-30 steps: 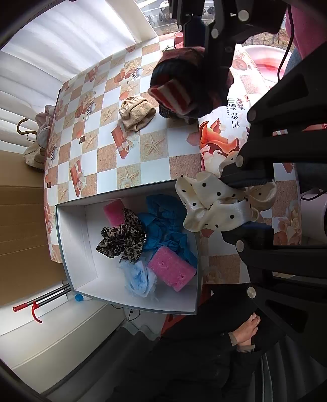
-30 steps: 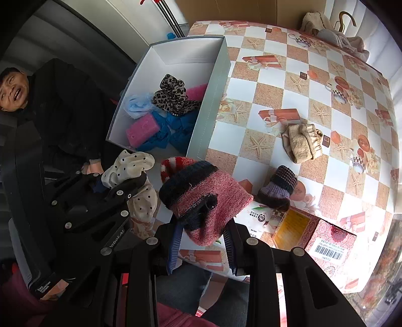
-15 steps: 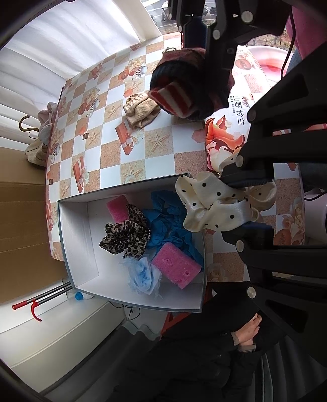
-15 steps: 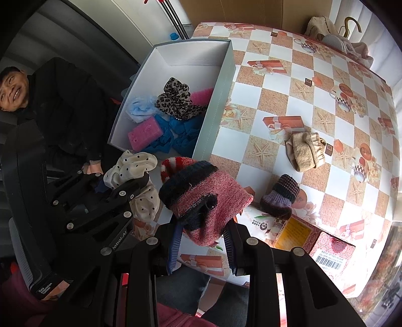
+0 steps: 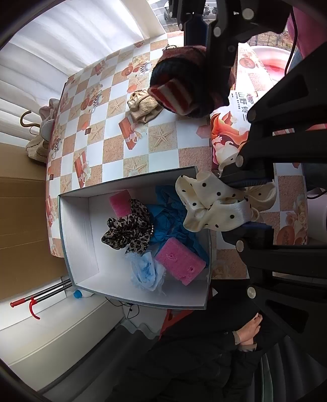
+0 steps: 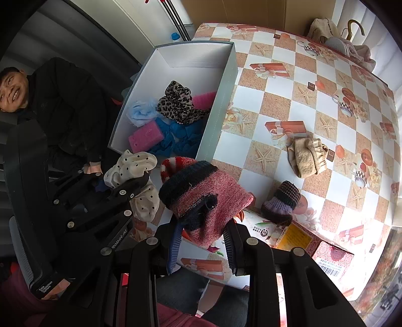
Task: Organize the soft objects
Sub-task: 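Carry the polka-dot scrunchie and knit pouch with both grippers over the white box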
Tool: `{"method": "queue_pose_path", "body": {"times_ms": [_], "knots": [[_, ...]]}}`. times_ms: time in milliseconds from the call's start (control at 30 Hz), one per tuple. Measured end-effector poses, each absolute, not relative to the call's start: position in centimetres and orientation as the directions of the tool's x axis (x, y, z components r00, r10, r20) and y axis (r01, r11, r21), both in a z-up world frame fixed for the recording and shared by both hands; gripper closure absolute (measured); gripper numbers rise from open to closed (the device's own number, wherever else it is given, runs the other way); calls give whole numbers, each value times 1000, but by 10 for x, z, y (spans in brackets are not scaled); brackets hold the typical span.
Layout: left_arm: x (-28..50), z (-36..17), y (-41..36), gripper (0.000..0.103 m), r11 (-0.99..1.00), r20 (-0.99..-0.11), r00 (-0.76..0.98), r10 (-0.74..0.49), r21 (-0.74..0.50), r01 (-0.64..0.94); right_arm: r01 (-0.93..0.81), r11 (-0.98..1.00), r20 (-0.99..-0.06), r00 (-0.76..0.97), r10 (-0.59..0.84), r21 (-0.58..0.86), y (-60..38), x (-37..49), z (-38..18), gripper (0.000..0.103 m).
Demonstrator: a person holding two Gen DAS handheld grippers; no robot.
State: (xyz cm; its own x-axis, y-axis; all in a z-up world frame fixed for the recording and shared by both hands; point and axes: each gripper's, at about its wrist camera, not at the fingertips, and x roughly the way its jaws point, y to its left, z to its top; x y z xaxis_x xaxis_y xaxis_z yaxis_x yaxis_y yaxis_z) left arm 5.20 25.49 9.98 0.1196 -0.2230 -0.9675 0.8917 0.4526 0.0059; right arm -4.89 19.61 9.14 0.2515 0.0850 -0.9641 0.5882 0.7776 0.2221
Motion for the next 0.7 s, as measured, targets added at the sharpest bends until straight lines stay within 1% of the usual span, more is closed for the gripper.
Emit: {"method": "queue_pose_path", "body": {"times_ms": [167,400,533,700], "knots": [[63,99,250,79,470,-967,119,-225,-1,883,576,789,-965,249,78,213,192,-38,93,71],[93,102,235,79,504,-958,175,-229,37,863,554,808,-962,267,55,200,180,-10,98,71],[116,101,225,79,537,-957,185,-226,36,843,539,820,-961,272,46,192,171,9,100,71],[138,95,215,79,559,-958,192,-214,41,828,534,819,-954,295,51,209,157,30,103,71]]}}
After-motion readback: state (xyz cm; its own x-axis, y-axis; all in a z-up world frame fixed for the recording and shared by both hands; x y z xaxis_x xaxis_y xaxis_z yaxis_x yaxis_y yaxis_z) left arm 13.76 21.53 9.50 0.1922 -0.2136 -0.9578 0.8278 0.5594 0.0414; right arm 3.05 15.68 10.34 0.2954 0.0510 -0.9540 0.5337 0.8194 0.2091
